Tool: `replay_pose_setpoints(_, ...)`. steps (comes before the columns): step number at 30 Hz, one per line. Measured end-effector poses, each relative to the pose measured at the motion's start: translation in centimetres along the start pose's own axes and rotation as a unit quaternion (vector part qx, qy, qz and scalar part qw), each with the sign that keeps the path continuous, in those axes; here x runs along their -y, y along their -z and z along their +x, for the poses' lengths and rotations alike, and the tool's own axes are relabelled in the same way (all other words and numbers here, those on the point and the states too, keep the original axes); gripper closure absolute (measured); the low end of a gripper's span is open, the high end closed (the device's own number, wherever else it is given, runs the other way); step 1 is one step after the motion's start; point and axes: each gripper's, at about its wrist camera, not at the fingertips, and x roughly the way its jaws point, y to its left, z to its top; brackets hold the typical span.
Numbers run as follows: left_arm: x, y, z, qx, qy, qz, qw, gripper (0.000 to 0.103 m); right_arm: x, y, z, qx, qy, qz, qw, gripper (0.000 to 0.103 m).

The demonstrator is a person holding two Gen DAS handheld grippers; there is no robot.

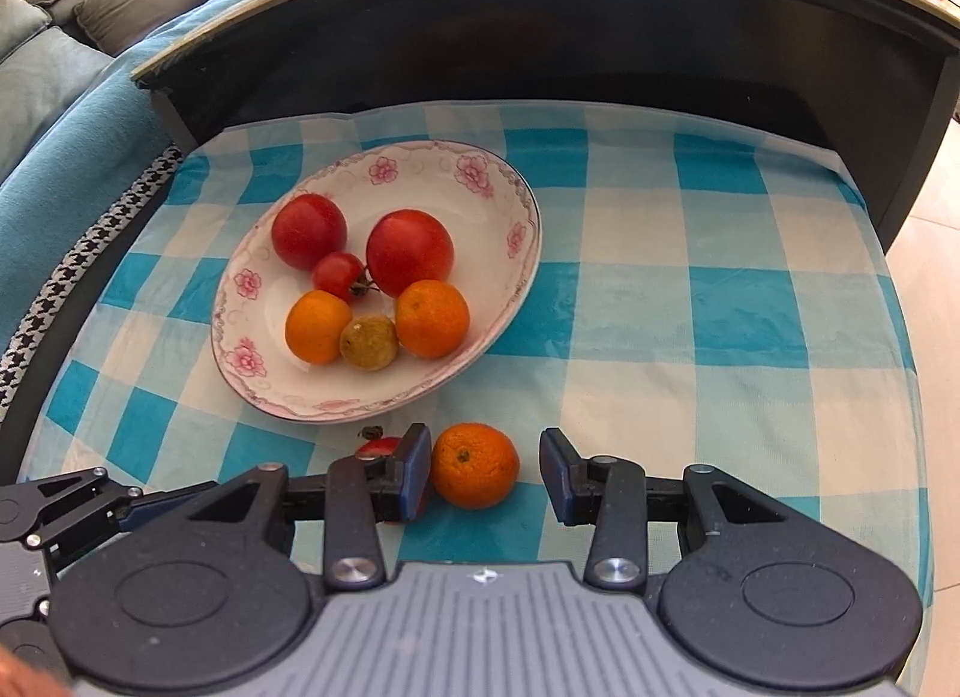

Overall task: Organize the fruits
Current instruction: 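Open the right gripper around a mandarin orange while the left gripper stays at the brown fruit, then close the left gripper on the brown fruit while the right gripper closes on the mandarin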

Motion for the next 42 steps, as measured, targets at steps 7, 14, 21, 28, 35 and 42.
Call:
replay_pose_setpoints(7,0.1,0.0,-0.1,0.002,-0.006,0.001,1.0,0.045,-0.4,0.2,0.5,0.006,0.011,-0.01,1.0,0.063)
replay_pose_setpoints(14,0.3,0.1,-0.1,0.008,-0.03,0.006,0.9995,0.057,-1.2,0.7,0.3,0.009,0.025,-0.041,0.999,0.068)
replay_pose_setpoints(21,0.5,0.4,-0.5,0.004,-0.029,0.002,0.9996,0.06,-1.0,1.6,-1.0,0.009,0.017,-0.04,0.999,0.068)
replay_pose_setpoints(28,1.2,0.9,-0.8,-0.001,-0.026,0.003,0.9996,0.06,-1.7,3.4,-2.6,0.001,0.02,-0.057,0.998,0.069)
replay_pose_setpoints(35,1.6,1.2,-0.9,0.001,-0.028,0.006,0.9996,0.048,-2.6,5.3,-2.5,-0.012,0.027,-0.068,0.997,0.068)
replay_pose_setpoints(42,1.8,1.0,-0.6,0.006,-0.034,0.008,0.9994,0.048,-2.9,5.4,-2.4,-0.014,0.028,-0.07,0.997,0.068)
